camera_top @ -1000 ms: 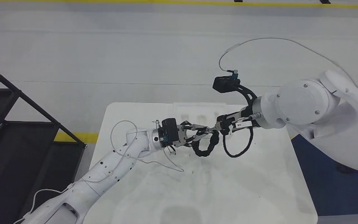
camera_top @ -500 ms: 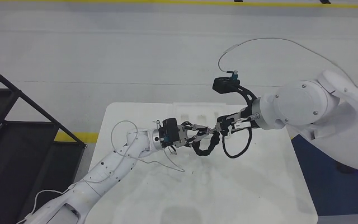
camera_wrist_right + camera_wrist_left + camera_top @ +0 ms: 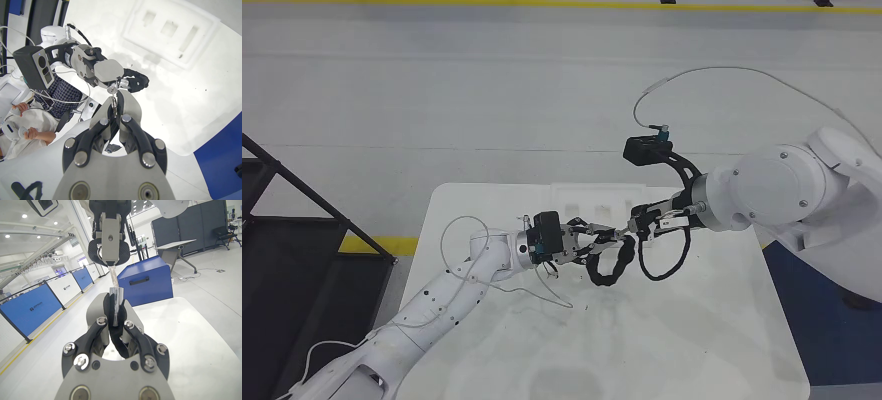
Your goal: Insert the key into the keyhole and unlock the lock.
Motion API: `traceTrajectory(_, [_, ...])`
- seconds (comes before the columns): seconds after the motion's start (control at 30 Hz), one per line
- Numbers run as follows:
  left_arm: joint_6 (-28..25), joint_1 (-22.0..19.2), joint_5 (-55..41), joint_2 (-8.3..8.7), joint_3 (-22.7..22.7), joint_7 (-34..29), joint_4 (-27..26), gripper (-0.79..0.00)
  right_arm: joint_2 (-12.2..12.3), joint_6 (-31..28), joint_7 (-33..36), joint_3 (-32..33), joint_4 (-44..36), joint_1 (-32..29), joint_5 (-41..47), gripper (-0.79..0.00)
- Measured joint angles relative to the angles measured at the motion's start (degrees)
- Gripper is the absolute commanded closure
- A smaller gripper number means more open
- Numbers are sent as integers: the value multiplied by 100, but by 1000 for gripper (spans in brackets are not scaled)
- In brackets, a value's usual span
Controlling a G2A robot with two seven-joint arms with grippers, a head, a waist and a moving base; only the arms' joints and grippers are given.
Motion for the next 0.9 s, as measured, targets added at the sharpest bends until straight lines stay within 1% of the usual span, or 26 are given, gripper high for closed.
traceTrajectory(0.37, [-81, 29, -122, -54, -76, -63, 13, 0, -12, 9, -9, -44, -4, 10, 20, 0])
traceTrajectory(0.57, [-98, 49, -197, -85, -122, -93, 15, 0, -28, 129, -131, -25, 55, -70, 147, 0])
traceTrajectory(0.9, [-112, 58, -17, -116, -175, -6, -44, 0, -55, 119, -186, 47, 91, -227, 254, 0])
